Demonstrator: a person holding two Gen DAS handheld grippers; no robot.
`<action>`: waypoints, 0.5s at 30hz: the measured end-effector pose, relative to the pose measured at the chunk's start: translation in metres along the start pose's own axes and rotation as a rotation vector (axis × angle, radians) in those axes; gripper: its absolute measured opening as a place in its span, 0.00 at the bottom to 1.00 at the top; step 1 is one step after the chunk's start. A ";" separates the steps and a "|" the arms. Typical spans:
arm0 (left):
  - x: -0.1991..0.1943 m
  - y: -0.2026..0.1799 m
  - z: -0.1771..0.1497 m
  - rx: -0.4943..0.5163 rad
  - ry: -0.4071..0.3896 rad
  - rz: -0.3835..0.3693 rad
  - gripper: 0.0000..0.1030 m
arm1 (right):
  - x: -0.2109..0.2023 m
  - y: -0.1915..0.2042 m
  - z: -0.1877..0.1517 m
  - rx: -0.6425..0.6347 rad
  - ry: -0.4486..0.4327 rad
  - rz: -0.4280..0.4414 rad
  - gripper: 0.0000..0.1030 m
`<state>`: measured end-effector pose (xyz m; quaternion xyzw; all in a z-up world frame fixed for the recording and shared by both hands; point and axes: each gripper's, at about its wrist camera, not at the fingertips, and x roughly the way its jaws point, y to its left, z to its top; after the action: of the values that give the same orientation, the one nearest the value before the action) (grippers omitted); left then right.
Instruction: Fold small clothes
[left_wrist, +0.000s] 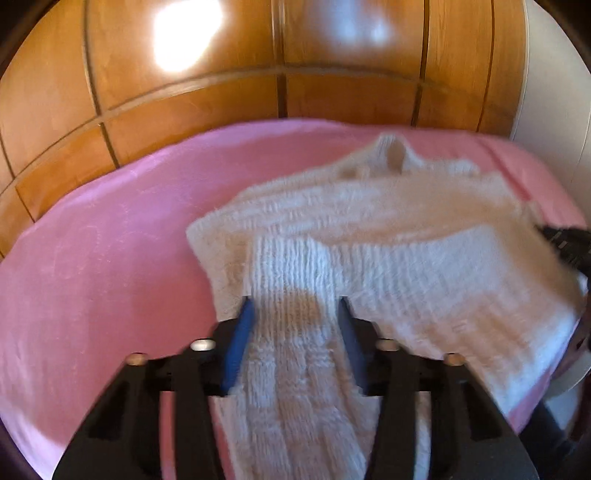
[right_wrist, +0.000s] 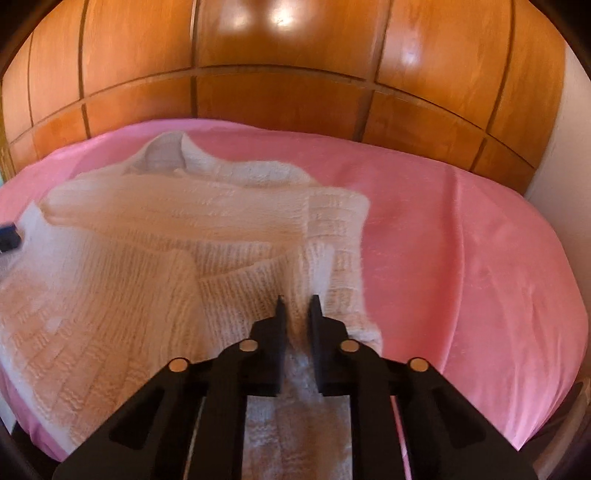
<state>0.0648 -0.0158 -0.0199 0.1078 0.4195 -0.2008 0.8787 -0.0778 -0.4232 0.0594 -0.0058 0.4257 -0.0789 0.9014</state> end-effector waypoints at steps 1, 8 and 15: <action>0.003 0.000 -0.001 -0.001 0.008 -0.003 0.19 | -0.001 -0.001 0.000 0.008 -0.003 -0.008 0.07; -0.022 0.010 -0.011 -0.062 -0.083 -0.001 0.03 | -0.030 -0.017 0.015 0.065 -0.050 -0.019 0.06; -0.056 0.036 0.020 -0.173 -0.168 -0.063 0.03 | -0.049 -0.042 0.058 0.162 -0.115 0.045 0.06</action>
<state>0.0628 0.0236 0.0368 0.0014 0.3633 -0.1998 0.9100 -0.0700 -0.4602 0.1371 0.0719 0.3654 -0.0923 0.9235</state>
